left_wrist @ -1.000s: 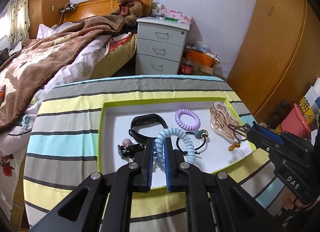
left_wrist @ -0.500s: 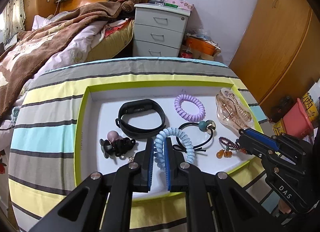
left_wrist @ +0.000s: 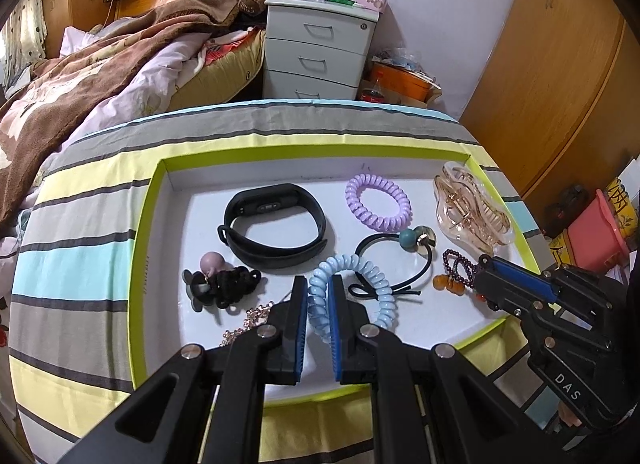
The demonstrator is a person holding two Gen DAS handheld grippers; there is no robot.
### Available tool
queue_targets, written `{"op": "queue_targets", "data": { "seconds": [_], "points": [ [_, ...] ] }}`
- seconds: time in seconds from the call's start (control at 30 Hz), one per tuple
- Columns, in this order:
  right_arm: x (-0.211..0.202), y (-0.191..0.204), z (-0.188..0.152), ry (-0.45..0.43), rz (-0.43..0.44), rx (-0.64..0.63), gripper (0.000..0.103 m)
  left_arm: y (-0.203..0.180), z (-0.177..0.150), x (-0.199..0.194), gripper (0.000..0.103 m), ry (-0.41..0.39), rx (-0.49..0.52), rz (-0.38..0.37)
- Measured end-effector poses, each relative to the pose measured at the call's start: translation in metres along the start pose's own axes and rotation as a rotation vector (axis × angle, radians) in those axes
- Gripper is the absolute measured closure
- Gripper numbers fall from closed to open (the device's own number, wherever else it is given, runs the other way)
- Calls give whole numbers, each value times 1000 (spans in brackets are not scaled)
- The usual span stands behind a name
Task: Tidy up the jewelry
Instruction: 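Lower both items into the box and open both tools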
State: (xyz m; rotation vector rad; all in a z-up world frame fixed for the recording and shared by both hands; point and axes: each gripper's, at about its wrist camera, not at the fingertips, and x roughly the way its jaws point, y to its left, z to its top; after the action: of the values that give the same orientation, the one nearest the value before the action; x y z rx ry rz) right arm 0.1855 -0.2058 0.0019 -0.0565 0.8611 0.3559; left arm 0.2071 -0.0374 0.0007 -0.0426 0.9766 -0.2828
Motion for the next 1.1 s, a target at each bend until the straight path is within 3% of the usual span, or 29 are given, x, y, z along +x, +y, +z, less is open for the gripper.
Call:
{"op": "queue_targets", "data": {
  "seconds": [0.43, 0.8, 1.1],
  "points": [
    [3, 0, -1, 24, 8, 9, 92, 0, 0, 4, 91, 15, -12, 5],
    [1, -3, -1, 27, 23, 36, 89, -5, -1, 1, 68, 20, -5, 8],
    [-2, -5, -1, 24, 47, 55, 86, -6, -2, -3, 60, 20, -7, 22]
  ]
}}
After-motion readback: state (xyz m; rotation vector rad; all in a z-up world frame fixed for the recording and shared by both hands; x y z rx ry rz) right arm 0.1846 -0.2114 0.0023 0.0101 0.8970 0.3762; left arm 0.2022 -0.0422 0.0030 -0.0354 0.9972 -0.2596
